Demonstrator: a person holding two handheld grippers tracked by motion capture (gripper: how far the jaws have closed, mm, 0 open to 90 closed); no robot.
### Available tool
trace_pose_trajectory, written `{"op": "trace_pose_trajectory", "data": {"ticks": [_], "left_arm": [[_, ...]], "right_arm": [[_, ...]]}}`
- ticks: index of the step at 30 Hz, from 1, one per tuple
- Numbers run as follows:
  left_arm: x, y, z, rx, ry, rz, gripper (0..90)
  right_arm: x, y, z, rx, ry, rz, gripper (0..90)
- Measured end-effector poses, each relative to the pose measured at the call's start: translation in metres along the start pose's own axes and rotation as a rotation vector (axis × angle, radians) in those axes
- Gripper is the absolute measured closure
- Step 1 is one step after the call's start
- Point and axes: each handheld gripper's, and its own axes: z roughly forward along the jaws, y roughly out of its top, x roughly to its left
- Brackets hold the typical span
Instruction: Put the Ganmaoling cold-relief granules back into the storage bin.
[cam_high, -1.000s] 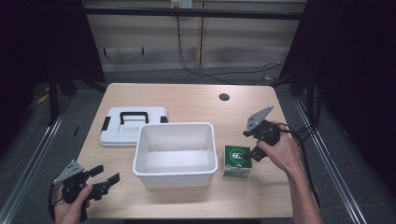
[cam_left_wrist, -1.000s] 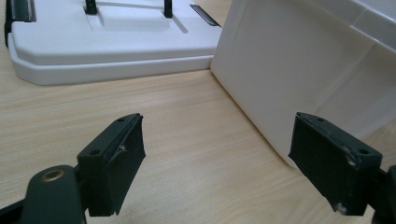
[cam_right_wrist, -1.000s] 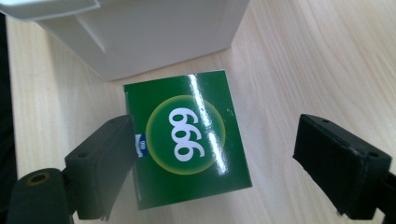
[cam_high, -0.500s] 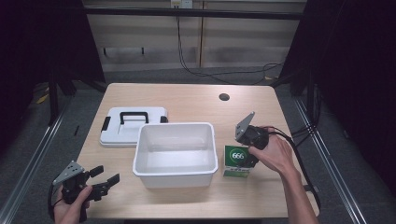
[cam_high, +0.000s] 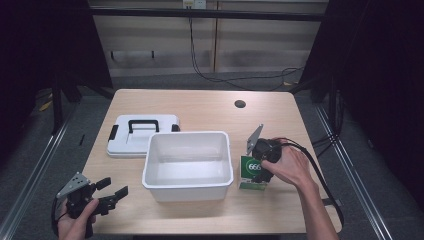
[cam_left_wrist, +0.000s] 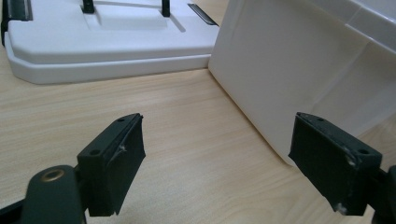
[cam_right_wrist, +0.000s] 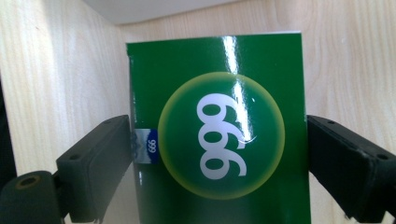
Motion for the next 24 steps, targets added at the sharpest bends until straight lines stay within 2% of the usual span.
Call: {"op": "trace_pose_trajectory", "data": {"ticks": [1,5,7,8,11,12,14,17,18,19,23,24], "left_arm": [[0.0,0.0,0.0,0.001,-0.001,-0.001,17.4],[0.001,0.0,0.0,0.007,0.003,0.006,17.4],[0.001,0.0,0.0,0.005,0.008,0.013,17.4],[0.001,0.0,0.001,0.007,0.003,0.004,17.4],[0.0,0.0,0.001,0.004,0.004,-0.003,17.5],[0.001,0.0,0.0,0.006,0.004,0.002,17.4],[0.001,0.0,0.0,0.005,0.005,0.002,17.4],[0.001,0.0,-0.001,0.007,0.005,0.001,17.4],[0.001,0.0,0.0,0.006,0.006,0.002,17.4],[0.001,0.0,0.0,0.006,0.004,0.002,17.4],[0.0,0.0,-0.001,0.005,0.003,0.002,17.4],[0.0,0.0,-0.001,0.004,0.003,0.003,17.4]], "right_arm": [[-0.001,0.001,0.003,0.026,0.004,0.003,10.0],[-0.003,0.003,0.005,0.045,0.017,0.001,11.6],[-0.003,0.005,0.005,0.061,0.02,-0.007,12.1],[-0.004,0.008,0.005,0.082,0.022,-0.015,12.7],[-0.005,0.012,0.006,0.099,0.023,-0.041,12.7],[-0.005,0.014,0.008,0.107,0.029,-0.033,12.6],[-0.007,0.015,0.011,0.125,0.036,-0.052,12.5],[-0.008,0.017,0.012,0.138,0.046,-0.057,12.2],[-0.007,0.018,0.012,0.153,0.047,-0.039,12.1],[-0.007,0.018,0.013,0.165,0.047,-0.041,12.1],[-0.006,0.019,0.013,0.175,0.038,-0.035,13.3],[-0.006,0.019,0.013,0.173,0.034,-0.047,13.8]]}}
